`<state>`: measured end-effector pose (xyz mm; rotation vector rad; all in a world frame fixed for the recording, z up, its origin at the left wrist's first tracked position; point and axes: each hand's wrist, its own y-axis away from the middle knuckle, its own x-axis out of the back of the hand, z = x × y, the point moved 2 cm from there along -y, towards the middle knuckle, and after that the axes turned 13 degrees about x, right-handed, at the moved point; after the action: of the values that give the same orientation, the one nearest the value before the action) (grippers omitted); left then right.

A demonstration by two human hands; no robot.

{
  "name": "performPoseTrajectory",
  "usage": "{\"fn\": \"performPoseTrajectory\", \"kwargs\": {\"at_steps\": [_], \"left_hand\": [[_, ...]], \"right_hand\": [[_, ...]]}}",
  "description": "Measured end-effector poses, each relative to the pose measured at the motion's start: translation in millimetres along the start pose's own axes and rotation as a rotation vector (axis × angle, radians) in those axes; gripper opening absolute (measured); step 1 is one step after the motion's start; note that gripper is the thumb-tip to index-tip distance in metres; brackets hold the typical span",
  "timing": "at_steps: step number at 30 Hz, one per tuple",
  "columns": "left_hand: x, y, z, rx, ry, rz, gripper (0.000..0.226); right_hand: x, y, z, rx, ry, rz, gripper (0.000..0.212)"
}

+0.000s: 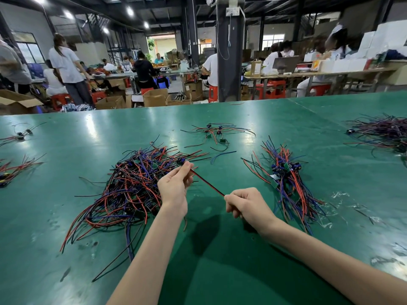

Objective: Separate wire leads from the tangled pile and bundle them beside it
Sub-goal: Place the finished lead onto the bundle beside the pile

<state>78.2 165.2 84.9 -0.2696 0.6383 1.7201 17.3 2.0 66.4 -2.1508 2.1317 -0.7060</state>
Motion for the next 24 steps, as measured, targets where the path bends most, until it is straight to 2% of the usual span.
{"fn": "performPoseTrajectory", "kwargs": {"at_steps": [3, 6, 12, 15, 19, 21, 24], "left_hand": [[-3, 4, -2, 0.019, 0.028, -0.035, 0.006], [-4, 5, -1, 0.037, 0.047, -0.049, 0.005], [4, 0, 4, 0.069, 0.053, 0.002, 0.009], [2, -1, 2, 0.041, 0.021, -0.005, 0.003], [0, -2, -2, -0.030, -0.133, 0.019, 0.012], [0, -3, -2, -0.041, -0.161, 0.029, 0.014], [3, -5, 0, -0.005, -0.088, 0.037, 0.010]], "right_hand": [[4, -6, 8, -0.135, 0.059, -0.020, 0.042], [8, -9, 8, -0.147, 0.079, -0.055, 0.044], [-1, 4, -17, 0.121, 0.051, -0.282, 0.037], [-4, 10, -26, 0.281, 0.128, -0.293, 0.034], [-5, 14, -33, 0.440, 0.173, -0.259, 0.029], [-5, 14, -31, 0.403, 0.176, -0.252, 0.033], [-5, 11, -24, 0.237, 0.182, -0.254, 0.039]]}}
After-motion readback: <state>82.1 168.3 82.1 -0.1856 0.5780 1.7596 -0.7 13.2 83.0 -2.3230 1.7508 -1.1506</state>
